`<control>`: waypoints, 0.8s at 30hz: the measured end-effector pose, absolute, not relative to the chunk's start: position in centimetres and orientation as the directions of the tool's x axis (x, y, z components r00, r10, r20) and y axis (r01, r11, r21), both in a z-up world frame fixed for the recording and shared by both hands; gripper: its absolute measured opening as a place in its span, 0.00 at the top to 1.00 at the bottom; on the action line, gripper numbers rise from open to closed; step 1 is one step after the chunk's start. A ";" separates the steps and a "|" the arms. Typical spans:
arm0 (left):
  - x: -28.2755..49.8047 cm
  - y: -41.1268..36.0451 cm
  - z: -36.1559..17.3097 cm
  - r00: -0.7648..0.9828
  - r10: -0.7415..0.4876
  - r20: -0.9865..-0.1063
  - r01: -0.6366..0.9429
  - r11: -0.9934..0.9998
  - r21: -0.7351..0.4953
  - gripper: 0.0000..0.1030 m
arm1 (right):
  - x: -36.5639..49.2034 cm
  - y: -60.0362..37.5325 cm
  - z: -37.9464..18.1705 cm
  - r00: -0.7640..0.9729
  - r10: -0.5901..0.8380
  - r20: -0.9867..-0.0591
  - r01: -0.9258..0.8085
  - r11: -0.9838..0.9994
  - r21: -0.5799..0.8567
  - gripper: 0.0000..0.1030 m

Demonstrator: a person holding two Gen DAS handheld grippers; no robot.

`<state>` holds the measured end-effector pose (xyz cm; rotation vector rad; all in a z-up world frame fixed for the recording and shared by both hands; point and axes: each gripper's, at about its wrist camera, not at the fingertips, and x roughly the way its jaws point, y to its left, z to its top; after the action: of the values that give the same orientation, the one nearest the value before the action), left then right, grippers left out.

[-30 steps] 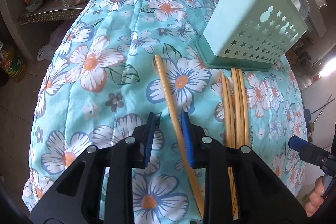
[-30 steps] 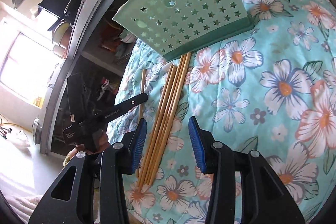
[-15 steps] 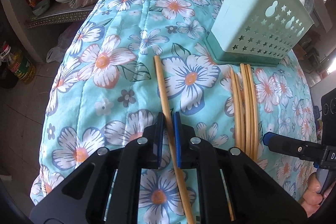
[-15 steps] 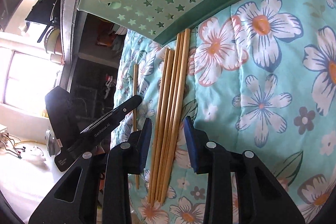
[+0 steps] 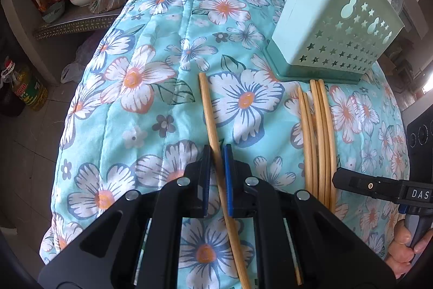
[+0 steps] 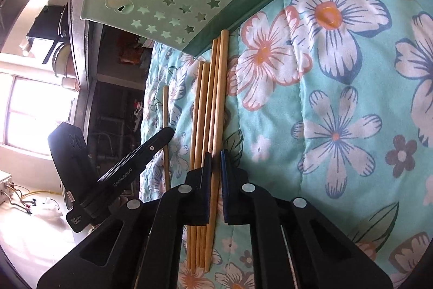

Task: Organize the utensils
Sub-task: 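Close the left tool on a bamboo chopstick while the right tool grasps another chopstick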

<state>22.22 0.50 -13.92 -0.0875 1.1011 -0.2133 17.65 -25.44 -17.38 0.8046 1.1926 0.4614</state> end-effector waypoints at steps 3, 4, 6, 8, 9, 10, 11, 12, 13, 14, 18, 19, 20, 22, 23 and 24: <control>22.2 0.5 -13.9 0.435 -0.212 -0.875 0.128 0.977 -0.173 0.91 | 17.4 -26.3 -17.0 0.335 0.698 -0.633 0.091 0.644 0.759 0.94; 22.2 0.5 -14.0 0.435 -0.212 -0.875 0.128 0.977 -0.173 0.91 | 17.2 -26.7 -16.8 0.337 0.697 -0.633 0.089 0.645 0.759 0.94; 22.2 0.5 -14.0 0.434 -0.211 -0.876 0.128 0.977 -0.172 0.91 | 17.0 -27.5 -16.3 0.336 0.697 -0.633 0.088 0.646 0.758 0.94; 22.2 0.5 -14.0 0.434 -0.210 -0.876 0.129 0.977 -0.170 0.91 | 16.5 -28.5 -15.8 0.330 0.697 -0.636 0.090 0.648 0.756 0.94; 22.2 0.5 -14.0 0.433 -0.210 -0.876 0.129 0.977 -0.171 0.91 | 16.3 -28.9 -15.7 0.324 0.698 -0.638 0.093 0.648 0.756 0.94; 22.2 0.5 -14.0 0.433 -0.211 -0.876 0.129 0.977 -0.171 0.91 | 16.0 -29.4 -15.6 0.318 0.698 -0.642 0.099 0.648 0.755 0.94; 22.2 0.5 -14.0 0.433 -0.211 -0.876 0.129 0.977 -0.172 0.91 | 15.6 -29.9 -15.6 0.310 0.696 -0.647 0.105 0.652 0.751 0.94; 22.2 0.5 -14.0 0.433 -0.213 -0.876 0.129 0.976 -0.174 0.91 | 15.3 -30.5 -15.6 0.303 0.695 -0.653 0.112 0.654 0.748 0.94; 22.3 0.6 -14.0 0.431 -0.218 -0.876 0.128 0.975 -0.179 0.91 | 15.0 -30.9 -15.7 0.297 0.692 -0.658 0.120 0.657 0.745 0.94; 22.2 0.6 -14.0 0.430 -0.224 -0.875 0.128 0.974 -0.187 0.91 | 14.7 -31.4 -15.9 0.291 0.682 -0.671 0.129 0.667 0.734 0.94; 22.4 1.5 -14.2 0.417 -0.280 -0.865 0.130 0.960 -0.249 0.91 | 13.9 -32.5 -15.9 0.272 0.651 -0.709 0.132 0.704 0.698 0.93; 22.5 1.7 -14.3 0.412 -0.296 -0.862 0.132 0.955 -0.265 0.91 | 13.9 -32.6 -15.7 0.272 0.635 -0.723 0.122 0.722 0.681 0.93; 22.5 1.8 -14.3 0.405 -0.310 -0.860 0.135 0.951 -0.279 0.91 | 13.9 -32.6 -15.4 0.275 0.617 -0.737 0.109 0.742 0.662 0.92; 22.7 2.0 -14.3 0.389 -0.334 -0.858 0.142 0.942 -0.303 0.90 | 14.1 -32.5 -14.6 0.285 0.582 -0.761 0.079 0.777 0.624 0.84; 22.8 2.1 -14.3 0.384 -0.342 -0.857 0.142 0.940 -0.312 0.90 | 14.3 -32.3 -14.2 0.293 0.572 -0.766 0.069 0.787 0.613 0.79; 23.0 2.2 -14.3 0.378 -0.352 -0.856 0.139 0.936 -0.323 0.89 | 14.5 -32.2 -13.8 0.303 0.560 -0.771 0.059 0.797 0.602 0.73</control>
<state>23.03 2.23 -14.28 -0.2101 1.1425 -0.3166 14.54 -32.24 -13.81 0.5945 1.2347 0.3588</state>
